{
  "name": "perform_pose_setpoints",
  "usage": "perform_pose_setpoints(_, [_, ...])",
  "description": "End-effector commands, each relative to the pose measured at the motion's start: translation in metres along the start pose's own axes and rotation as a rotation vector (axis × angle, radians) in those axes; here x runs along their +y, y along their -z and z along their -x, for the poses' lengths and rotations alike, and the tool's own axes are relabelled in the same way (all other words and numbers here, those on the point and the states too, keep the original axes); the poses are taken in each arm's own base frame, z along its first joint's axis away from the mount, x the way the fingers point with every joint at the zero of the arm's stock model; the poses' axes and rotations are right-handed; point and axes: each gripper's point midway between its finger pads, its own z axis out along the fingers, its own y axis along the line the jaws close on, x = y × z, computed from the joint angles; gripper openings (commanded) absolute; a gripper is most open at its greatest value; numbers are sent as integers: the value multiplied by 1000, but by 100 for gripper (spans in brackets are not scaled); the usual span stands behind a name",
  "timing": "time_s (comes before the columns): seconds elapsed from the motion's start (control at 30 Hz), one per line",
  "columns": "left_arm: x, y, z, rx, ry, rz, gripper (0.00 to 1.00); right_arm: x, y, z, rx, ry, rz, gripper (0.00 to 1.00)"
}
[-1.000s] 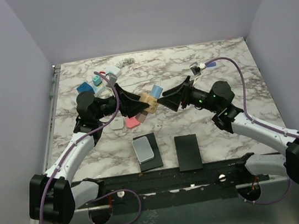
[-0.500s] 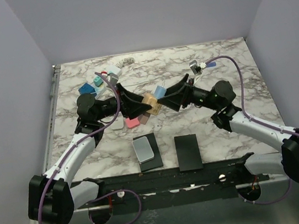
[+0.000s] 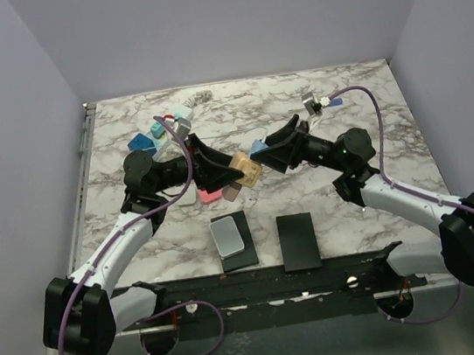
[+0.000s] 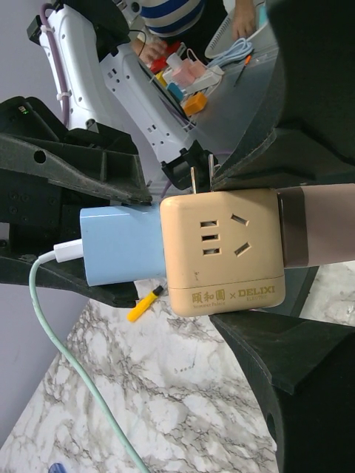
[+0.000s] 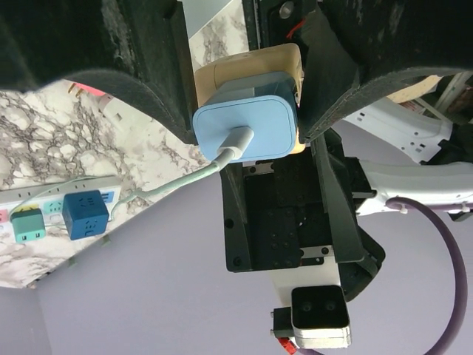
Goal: Pull the plug off the socket
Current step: Remove the plug from the socket.
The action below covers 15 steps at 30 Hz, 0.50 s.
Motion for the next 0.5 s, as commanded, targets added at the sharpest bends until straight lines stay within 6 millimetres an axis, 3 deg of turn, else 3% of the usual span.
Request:
perform_pose_setpoints(0.0, [-23,1,11,-37,-85,-62,0,19,-3,16,-38,20,89,57])
perform_pose_setpoints(0.47, [-29,3,16,-72,-89,-73,0,21,-4,6,-20,-63,131,17])
